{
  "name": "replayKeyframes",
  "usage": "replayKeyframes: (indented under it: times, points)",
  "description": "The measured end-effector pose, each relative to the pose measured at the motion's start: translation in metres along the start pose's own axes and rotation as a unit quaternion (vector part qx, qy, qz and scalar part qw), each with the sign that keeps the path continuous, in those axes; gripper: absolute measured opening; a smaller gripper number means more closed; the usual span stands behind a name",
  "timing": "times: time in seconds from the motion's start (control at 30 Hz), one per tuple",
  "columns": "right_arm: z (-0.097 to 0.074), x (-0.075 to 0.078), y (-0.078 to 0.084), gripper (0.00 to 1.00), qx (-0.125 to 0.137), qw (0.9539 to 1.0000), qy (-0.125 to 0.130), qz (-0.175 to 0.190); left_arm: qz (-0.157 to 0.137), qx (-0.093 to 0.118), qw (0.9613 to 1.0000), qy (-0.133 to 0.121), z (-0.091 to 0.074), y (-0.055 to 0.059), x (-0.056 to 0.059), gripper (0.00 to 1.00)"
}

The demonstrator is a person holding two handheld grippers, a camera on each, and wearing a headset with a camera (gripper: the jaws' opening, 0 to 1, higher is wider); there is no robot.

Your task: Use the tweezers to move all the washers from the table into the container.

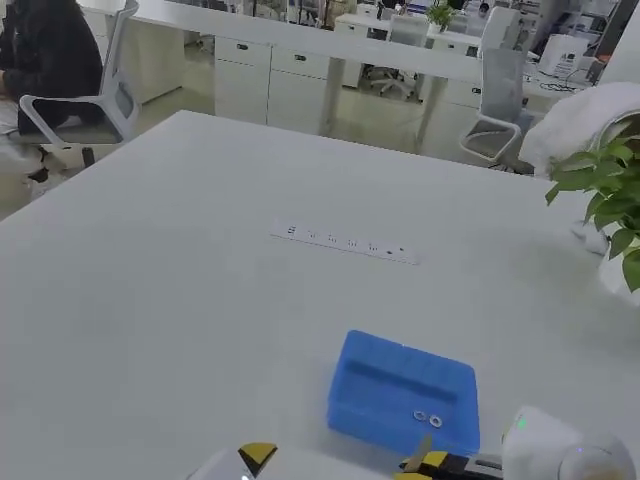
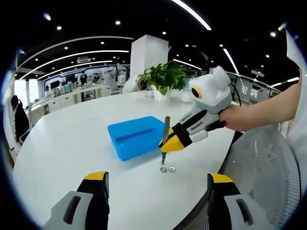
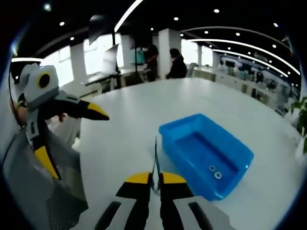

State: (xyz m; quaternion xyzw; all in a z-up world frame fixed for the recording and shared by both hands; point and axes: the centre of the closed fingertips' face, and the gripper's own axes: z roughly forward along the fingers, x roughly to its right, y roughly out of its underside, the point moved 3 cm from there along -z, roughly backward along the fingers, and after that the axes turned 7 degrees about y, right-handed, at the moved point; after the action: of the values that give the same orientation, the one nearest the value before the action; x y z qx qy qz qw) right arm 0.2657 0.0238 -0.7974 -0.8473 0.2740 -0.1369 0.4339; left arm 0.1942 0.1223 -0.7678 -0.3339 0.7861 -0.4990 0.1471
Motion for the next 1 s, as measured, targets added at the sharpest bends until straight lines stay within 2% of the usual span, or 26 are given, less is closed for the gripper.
replayKeyframes:
  times: [0.33,0.6,1.0]
  points:
    - [-0.014,0.008,-0.011,0.04,0.026,0.9986,-0.002,0.047,-0.004,0.001,1.0000,0.002,0.000,0.000,0.000,0.85]
    - [-0.025,0.017,-0.030,0.04,0.048,0.9973,0.002,0.056,-0.005,0.002,1.0000,0.002,0.000,0.000,0.000,0.85]
    - [-0.034,0.030,-0.056,0.04,0.072,0.9962,0.009,0.049,-0.005,0.000,1.0000,0.001,0.000,0.001,-0.001,0.85]
